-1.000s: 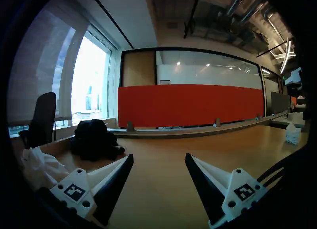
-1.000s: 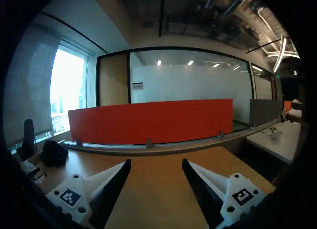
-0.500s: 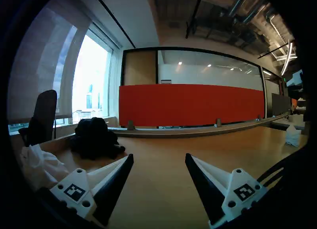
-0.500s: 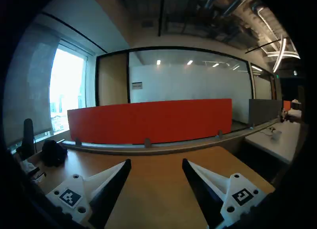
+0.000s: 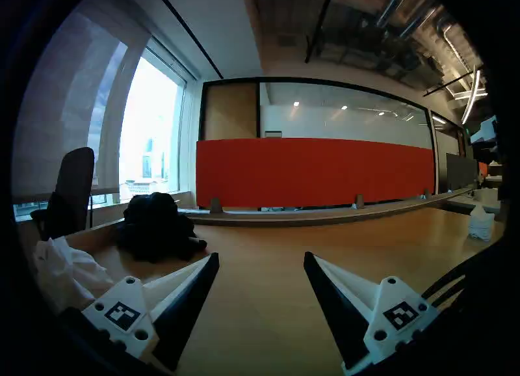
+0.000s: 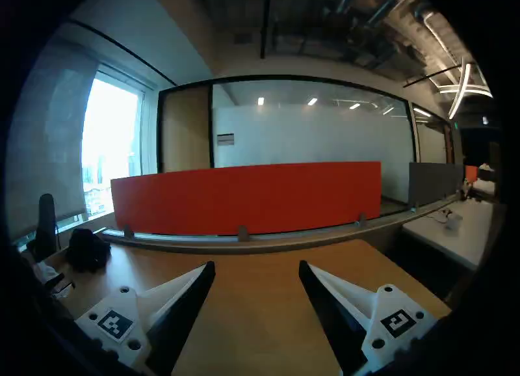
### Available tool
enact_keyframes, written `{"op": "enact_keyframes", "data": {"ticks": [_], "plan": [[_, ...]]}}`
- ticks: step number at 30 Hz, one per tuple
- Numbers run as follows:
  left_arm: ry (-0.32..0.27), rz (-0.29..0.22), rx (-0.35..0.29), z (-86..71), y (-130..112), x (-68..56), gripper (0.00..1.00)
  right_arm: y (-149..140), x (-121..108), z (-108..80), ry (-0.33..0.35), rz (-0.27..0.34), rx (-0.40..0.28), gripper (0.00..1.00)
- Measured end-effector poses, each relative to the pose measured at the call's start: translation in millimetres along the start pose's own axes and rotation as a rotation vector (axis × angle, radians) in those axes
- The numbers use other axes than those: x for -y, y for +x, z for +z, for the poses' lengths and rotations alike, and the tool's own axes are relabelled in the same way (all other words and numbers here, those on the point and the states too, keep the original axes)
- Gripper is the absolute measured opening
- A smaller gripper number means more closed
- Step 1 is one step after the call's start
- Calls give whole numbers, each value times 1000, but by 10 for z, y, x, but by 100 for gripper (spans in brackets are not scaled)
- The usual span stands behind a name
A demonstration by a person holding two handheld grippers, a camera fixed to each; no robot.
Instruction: Fold towel
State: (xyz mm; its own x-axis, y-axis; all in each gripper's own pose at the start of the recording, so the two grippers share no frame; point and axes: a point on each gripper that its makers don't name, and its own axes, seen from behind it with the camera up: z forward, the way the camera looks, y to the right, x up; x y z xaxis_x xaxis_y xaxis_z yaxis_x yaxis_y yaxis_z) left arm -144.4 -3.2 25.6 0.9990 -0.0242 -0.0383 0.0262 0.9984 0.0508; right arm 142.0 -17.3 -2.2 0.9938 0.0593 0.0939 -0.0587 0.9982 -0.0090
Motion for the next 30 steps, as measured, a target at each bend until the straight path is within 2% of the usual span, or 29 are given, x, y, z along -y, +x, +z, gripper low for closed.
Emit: {"op": "enact_keyframes", "data": {"ticks": [9,20,30], "plan": [[1,1,3,5,-21,0,97,-14,-5,10,11,-10,-5,100],[1,1,3,4,-24,3,97,132,-103,20,0,-53,-54,100],[1,1,2,12,-40,3,97,-56,-316,65,-40,-78,-82,100]]}}
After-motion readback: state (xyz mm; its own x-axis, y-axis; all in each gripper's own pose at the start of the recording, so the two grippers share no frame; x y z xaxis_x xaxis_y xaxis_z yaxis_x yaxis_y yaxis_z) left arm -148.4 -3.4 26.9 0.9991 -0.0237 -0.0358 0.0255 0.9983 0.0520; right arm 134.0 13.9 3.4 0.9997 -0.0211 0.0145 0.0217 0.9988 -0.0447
